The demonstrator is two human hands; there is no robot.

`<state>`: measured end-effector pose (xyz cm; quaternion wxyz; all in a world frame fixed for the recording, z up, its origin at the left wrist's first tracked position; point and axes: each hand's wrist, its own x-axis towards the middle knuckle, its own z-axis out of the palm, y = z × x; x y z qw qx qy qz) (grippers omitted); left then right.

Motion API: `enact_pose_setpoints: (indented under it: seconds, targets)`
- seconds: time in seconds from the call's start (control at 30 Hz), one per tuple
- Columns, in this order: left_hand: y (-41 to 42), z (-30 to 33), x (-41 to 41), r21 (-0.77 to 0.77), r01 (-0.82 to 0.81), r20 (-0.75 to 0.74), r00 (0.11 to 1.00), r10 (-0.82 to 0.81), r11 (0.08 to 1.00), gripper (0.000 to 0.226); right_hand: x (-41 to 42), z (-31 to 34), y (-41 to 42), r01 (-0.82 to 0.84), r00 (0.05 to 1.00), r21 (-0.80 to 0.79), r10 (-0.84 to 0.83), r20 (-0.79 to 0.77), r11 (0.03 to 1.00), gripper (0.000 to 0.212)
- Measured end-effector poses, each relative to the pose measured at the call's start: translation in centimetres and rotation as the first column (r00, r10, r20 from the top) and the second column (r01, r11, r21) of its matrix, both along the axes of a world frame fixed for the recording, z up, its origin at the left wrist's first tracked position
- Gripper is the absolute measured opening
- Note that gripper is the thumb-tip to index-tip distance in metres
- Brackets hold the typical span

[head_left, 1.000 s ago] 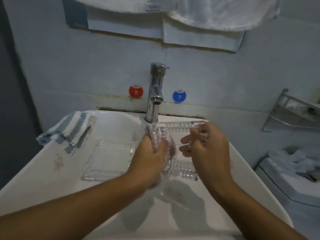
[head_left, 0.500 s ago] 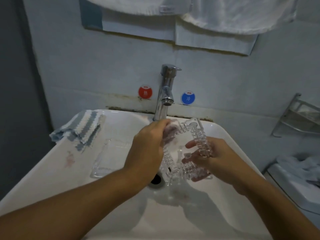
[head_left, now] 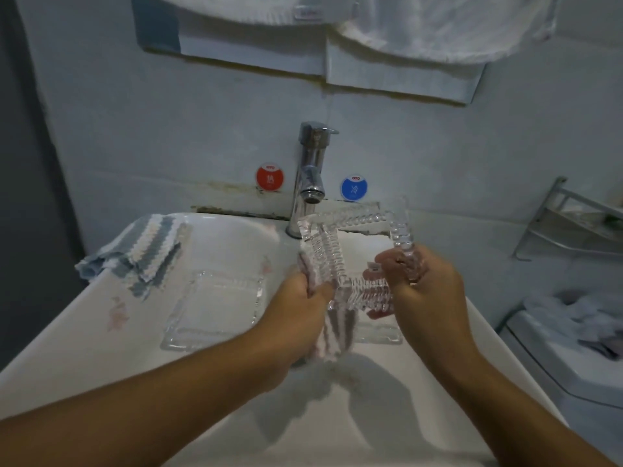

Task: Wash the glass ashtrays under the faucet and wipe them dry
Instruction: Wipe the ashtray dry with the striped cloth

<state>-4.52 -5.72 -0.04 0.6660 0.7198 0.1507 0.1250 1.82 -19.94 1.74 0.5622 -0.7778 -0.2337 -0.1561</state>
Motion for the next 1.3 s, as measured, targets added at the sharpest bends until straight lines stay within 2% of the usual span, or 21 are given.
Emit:
enact_pose_setpoints:
  seconds: [0.1, 0.13, 0.2, 0.3, 0.33, 0.43, 0.5, 0.6, 0.7, 0.8, 0.87, 0.93, 1.0, 1.03, 1.1, 1.17, 1.23, 1.3]
  targets:
    - [0.3, 0.6, 0.1, -0.065, -0.140, 0.202, 0.968, 0.151, 0.988, 0.023, 0.2, -0.4, 0.2, -0.003, 0.999, -0.093, -0.001, -0.054, 0.996, 0.025]
    - [0.5, 0.7, 0.1, -0.063, -0.172, 0.224, 0.958, 0.182, 0.983, 0.022, 0.2, -0.5, 0.3, 0.005, 0.998, -0.121, -0.012, -0.057, 0.993, 0.024]
    - [0.4, 0.3, -0.1, -0.028, -0.164, 0.164, 0.972, 0.166, 0.986, 0.019, 0.3, -0.7, 0.2, 0.028, 0.999, -0.135, -0.032, -0.026, 0.990, 0.023]
    - [-0.1, -0.5, -0.3, 0.043, -0.027, 0.006, 1.000, 0.026, 0.999, 0.021, 0.3, -0.5, 0.2, 0.036, 0.999, -0.081, -0.036, -0.003, 0.996, 0.019]
    - [-0.2, -0.6, -0.2, 0.040, -0.031, 0.026, 0.999, 0.030, 0.999, 0.021, 0.3, -0.5, 0.2, 0.022, 1.000, -0.067, -0.024, -0.016, 0.997, 0.018]
    - [-0.1, 0.0, 0.1, -0.020, -0.164, 0.209, 0.964, 0.165, 0.986, 0.021, 0.1, -0.4, 0.3, -0.025, 0.996, -0.063, 0.020, -0.081, 0.998, 0.021]
    - [0.2, 0.5, 0.1, -0.035, -0.217, 0.244, 0.945, 0.219, 0.975, 0.019, 0.2, -0.5, 0.3, -0.058, 0.990, -0.042, 0.052, -0.129, 0.997, 0.022]
    - [0.8, 0.0, 0.1, -0.072, -0.148, 0.098, 0.983, 0.155, 0.986, 0.020, -0.1, -0.3, 0.6, -0.110, 0.977, 0.020, 0.111, -0.183, 0.994, 0.021]
    - [1.0, -0.7, 0.4, -0.081, -0.025, -0.038, 0.999, 0.022, 0.996, 0.034, -0.3, -0.1, 0.7, -0.183, 0.953, 0.137, 0.210, -0.217, 0.973, 0.018]
    - [1.1, -0.7, 0.7, 0.003, -0.057, 0.074, 0.996, 0.057, 0.998, 0.033, 0.0, -0.1, 0.6, -0.184, 0.965, 0.049, 0.190, -0.179, 0.982, 0.013]
    - [1.5, -0.6, 0.6, 0.127, -0.111, 0.162, 0.983, 0.090, 0.986, 0.031, 0.2, 0.1, 0.4, -0.168, 0.969, 0.005, 0.166, -0.180, 0.986, 0.011]
    - [2.0, -0.4, 0.4, 0.302, -0.158, 0.221, 0.971, 0.092, 0.940, 0.033, 0.4, 0.5, 0.1, -0.147, 0.966, 0.065, 0.157, -0.203, 0.987, 0.025]
    - [2.1, -0.2, 0.1, 0.431, -0.181, 0.262, 0.963, 0.070, 0.884, 0.035, 0.4, 1.0, -0.2, -0.143, 0.960, 0.132, 0.170, -0.222, 0.981, 0.030]
    - [2.2, -0.2, 0.1, 0.480, -0.201, 0.291, 0.955, 0.062, 0.854, 0.037, 0.5, 1.1, -0.4, -0.143, 0.967, 0.101, 0.161, -0.197, 0.985, 0.027]
    - [2.5, 0.0, 0.3, 0.577, -0.289, 0.370, 0.926, 0.071, 0.764, 0.031, 0.7, 1.0, -0.6, -0.131, 0.985, -0.070, 0.122, -0.123, 0.989, 0.019]
    - [2.9, 0.4, 0.4, 0.594, -0.363, 0.424, 0.900, 0.104, 0.718, 0.027, 0.8, 0.6, -0.4, -0.137, 0.990, -0.232, 0.123, -0.074, 0.963, 0.011]
    - [3.1, 0.6, 0.4, 0.560, -0.359, 0.417, 0.901, 0.121, 0.746, 0.031, 0.7, 0.5, -0.2, -0.131, 0.991, -0.310, 0.120, -0.052, 0.942, 0.009]
    - [2.8, 0.8, 0.2, 0.451, -0.296, 0.380, 0.917, 0.119, 0.842, 0.042, 0.6, 0.3, -0.3, -0.054, 0.998, -0.314, 0.064, 0.020, 0.948, 0.024]
